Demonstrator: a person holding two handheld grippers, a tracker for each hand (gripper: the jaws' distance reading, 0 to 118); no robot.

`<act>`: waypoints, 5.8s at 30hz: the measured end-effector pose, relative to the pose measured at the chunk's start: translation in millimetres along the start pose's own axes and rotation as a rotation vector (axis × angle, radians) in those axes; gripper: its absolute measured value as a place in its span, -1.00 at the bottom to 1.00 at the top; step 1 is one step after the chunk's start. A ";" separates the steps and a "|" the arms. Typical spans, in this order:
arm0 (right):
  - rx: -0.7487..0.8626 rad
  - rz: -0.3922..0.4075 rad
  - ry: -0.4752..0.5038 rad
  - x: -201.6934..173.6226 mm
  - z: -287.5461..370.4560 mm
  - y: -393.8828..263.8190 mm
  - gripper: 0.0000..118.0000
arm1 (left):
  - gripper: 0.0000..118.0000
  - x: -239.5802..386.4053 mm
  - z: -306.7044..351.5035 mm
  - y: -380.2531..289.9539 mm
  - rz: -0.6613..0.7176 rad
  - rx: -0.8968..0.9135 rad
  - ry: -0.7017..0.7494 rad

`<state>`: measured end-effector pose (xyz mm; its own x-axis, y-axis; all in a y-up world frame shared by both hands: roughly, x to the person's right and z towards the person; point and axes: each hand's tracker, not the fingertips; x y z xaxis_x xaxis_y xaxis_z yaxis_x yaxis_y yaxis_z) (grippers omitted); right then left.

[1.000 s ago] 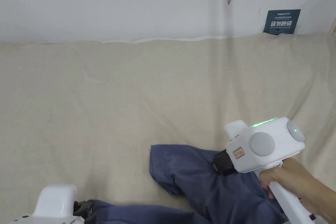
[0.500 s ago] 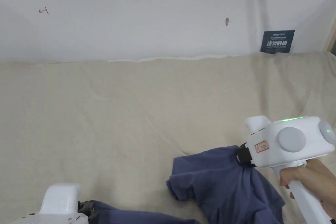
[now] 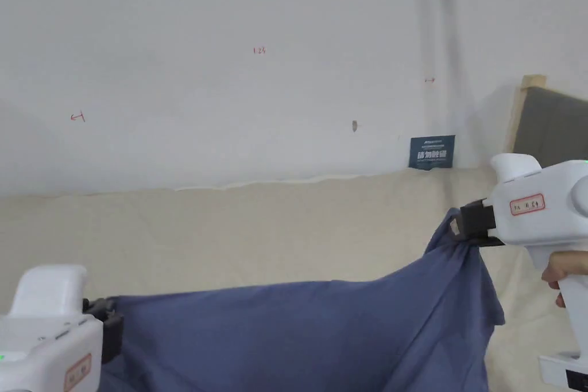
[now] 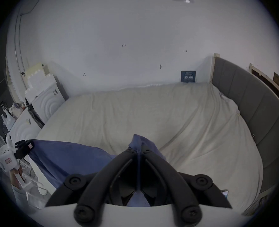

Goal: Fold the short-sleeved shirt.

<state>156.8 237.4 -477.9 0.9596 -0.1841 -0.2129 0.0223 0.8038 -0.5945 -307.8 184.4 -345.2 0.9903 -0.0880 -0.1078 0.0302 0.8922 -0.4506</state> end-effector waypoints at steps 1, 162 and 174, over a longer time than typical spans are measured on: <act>0.019 -0.001 0.001 -0.7 12.0 3.9 -0.95 | -0.89 -1.3 4.7 6.6 -0.005 0.009 0.004; -0.212 0.029 -0.098 46.8 -173.6 -124.1 0.84 | -1.00 17.3 17.7 -126.6 0.101 -0.102 0.069; -0.420 0.078 -0.234 55.6 -262.2 -138.5 -0.76 | -1.00 12.6 -7.4 -141.5 0.119 -0.194 0.060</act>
<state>133.5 -32.5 -610.7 0.9923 0.0382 -0.1180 -0.1212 0.5031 -0.8557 -300.7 53.8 -289.4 0.9753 -0.0184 -0.2200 -0.1188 0.7962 -0.5932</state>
